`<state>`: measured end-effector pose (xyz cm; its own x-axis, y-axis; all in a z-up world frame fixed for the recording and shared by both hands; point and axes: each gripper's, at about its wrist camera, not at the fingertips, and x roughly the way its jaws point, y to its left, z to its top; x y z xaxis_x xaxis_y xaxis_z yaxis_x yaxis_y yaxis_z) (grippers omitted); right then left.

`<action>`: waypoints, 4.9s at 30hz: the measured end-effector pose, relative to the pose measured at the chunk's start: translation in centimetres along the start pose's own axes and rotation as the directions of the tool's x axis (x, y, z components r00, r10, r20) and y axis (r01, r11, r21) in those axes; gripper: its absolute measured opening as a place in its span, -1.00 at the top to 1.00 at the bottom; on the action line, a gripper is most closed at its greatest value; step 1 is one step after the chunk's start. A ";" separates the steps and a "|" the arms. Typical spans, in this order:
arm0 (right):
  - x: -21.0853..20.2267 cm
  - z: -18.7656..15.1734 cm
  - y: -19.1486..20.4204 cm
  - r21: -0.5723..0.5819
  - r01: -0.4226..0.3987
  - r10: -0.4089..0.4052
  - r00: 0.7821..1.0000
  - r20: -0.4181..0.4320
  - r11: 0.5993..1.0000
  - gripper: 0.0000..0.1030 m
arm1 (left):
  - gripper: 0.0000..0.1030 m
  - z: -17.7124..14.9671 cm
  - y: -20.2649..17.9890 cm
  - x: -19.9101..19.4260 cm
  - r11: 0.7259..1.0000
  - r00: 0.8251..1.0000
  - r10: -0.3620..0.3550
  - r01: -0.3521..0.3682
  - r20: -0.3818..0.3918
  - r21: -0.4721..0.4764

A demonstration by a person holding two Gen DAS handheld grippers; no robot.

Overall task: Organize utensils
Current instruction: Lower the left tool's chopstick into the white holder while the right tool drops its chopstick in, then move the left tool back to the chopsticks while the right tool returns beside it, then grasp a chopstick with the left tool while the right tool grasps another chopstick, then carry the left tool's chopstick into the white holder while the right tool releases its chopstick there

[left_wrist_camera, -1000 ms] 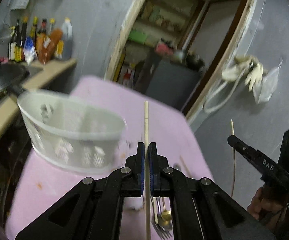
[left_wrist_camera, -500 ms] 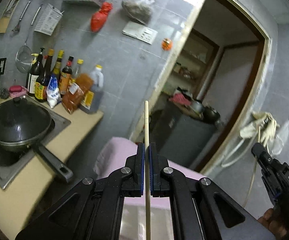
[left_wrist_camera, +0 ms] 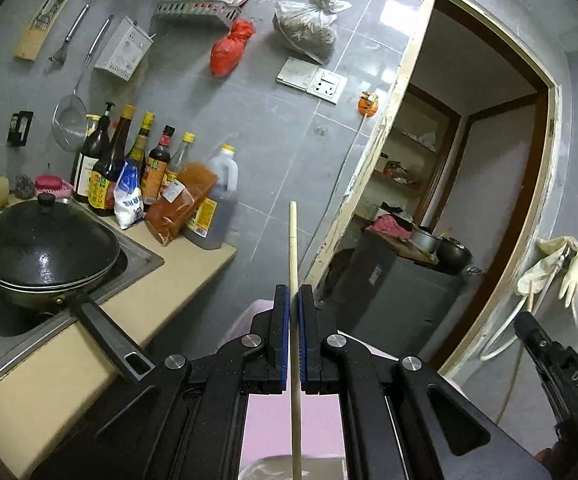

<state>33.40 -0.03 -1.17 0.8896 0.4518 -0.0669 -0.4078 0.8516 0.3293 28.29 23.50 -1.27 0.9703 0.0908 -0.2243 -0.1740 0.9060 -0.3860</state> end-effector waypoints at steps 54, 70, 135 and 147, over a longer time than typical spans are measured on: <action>-15.3 6.0 -18.4 -0.158 0.087 -0.118 0.973 -0.200 0.984 -1.00 | -0.86 -9.5 -20.3 -8.1 0.936 0.974 -0.099 0.160 -0.203 0.312; -9.9 -2.9 -23.3 -0.180 0.077 -0.166 0.816 -0.553 0.981 -0.18 | -0.40 -19.7 -20.6 -1.5 0.935 0.861 -0.008 0.187 -0.508 0.302; -9.8 7.0 -12.6 0.107 -0.137 0.152 0.976 -0.157 0.985 0.95 | 0.96 -3.3 -17.3 -4.4 0.974 0.942 -0.184 0.214 -0.282 0.078; -4.1 7.6 -3.1 0.115 -0.179 0.174 0.984 0.049 0.977 0.95 | 0.96 4.5 -8.2 -2.8 0.982 0.981 -0.155 0.166 -0.116 0.090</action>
<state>32.59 -6.53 5.21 0.8140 0.5797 0.0375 -0.5336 0.7208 0.4424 27.77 17.71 6.51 0.9593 -0.0996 -0.2641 0.0054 0.9419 -0.3358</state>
